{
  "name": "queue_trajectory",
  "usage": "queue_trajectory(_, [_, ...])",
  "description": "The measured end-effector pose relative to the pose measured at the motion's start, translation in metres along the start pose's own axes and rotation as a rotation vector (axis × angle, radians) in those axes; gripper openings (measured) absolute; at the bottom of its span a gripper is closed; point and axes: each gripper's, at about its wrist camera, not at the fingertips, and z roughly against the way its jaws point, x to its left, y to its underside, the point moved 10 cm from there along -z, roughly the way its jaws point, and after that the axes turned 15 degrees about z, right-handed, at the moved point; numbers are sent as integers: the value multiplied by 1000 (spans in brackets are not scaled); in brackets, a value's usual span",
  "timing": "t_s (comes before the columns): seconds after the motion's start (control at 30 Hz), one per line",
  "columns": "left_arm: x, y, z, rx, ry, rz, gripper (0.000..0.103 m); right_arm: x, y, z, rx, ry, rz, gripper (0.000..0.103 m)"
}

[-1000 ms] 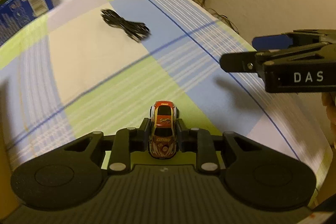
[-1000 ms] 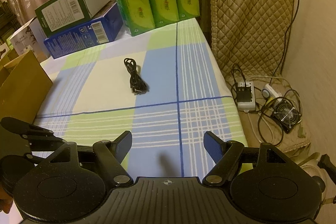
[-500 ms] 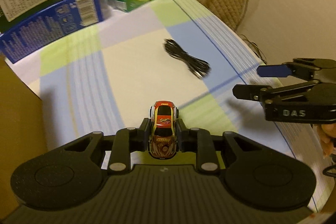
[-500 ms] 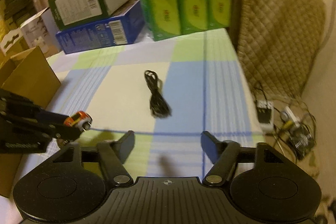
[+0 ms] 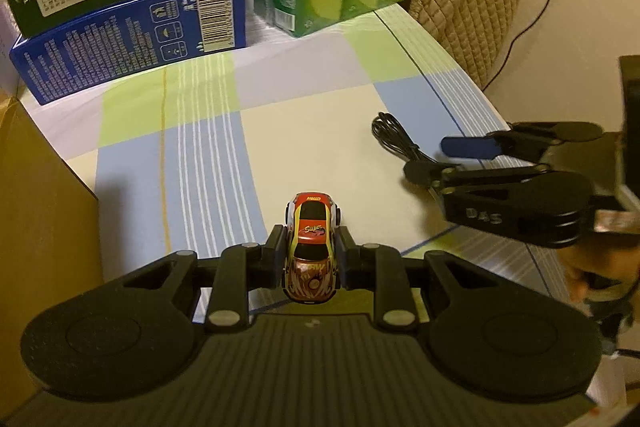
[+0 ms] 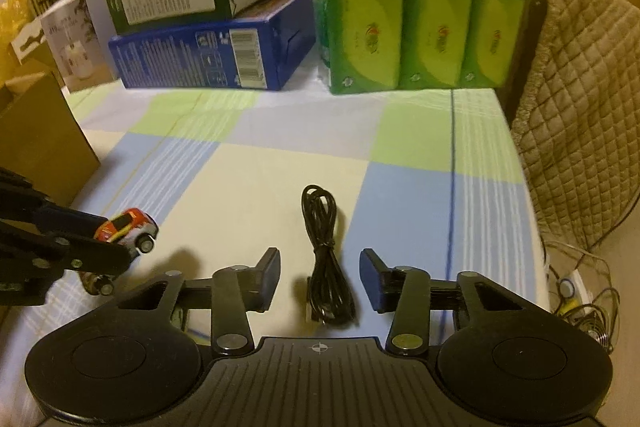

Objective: Organize objects
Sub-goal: 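Grasp the coiled black cable with the right tool while the left tool holds the toy car, then lift the toy car and black cable and carry them over the box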

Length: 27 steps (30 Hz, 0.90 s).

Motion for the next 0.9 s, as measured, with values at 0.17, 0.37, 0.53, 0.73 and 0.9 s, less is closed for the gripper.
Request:
queue_trajectory(0.17, [5,1,-2,3,-2,14,21,0,-3,-21,28,15,12,31])
queue_trajectory(0.37, [6,2,-1,2,5,20,21,0,-2,-18,42,47,-7,10])
queue_trajectory(0.53, [-3,7,10,-13,21,18,21,12,8,7,43,47,-35,10])
queue_trajectory(0.73, [-13,23,33,-12,47,27,21,33,22,60,36,50,-97,10])
queue_trajectory(0.9, [-20,41,66,-24,68,35,21,55,29,110,13,51,-112,10])
